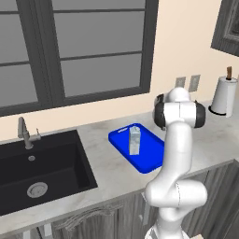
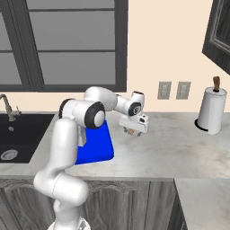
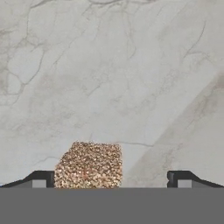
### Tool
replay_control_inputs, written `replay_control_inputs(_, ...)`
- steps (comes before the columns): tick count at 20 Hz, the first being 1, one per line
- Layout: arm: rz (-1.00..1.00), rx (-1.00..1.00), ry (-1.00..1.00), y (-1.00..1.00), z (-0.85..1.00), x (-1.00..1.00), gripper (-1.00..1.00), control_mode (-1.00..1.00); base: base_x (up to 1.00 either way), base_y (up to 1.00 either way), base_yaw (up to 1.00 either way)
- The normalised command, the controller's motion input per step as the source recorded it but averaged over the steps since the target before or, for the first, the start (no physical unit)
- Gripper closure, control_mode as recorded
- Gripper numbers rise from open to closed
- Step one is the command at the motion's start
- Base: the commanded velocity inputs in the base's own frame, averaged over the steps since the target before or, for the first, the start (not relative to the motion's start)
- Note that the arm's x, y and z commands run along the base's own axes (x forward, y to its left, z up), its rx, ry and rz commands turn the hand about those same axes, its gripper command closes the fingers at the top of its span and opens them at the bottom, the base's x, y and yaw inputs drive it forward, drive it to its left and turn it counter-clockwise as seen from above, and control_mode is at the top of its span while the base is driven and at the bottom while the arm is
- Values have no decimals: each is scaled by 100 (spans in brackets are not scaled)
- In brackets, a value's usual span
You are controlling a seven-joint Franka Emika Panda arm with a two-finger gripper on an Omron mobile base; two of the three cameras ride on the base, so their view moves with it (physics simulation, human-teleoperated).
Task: Take out the milk from the fridge and place it on the tray on the counter. Then take the sugar cube near the tray and place it in the tray.
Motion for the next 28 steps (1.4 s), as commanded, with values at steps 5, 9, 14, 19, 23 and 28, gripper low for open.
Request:
replay_control_inputs(5,0,2,0,0,-5,-6,-100,-100,0,0,0)
replay_control_inputs(9,0,0,0,0,-5,15,-100,-100,0,0,0)
replay_control_inputs(14,0,0,-1,-1,-6,21,-100,-100,0,0,0)
replay_control_inputs(19,0,1,0,1,-11,0,100,-100,0,0,0)
replay_control_inputs(23,0,0,0,5,-8,0,100,-100,0,0,0)
replay_control_inputs(28,0,0,-1,1,-1,1,100,-100,0,0,0)
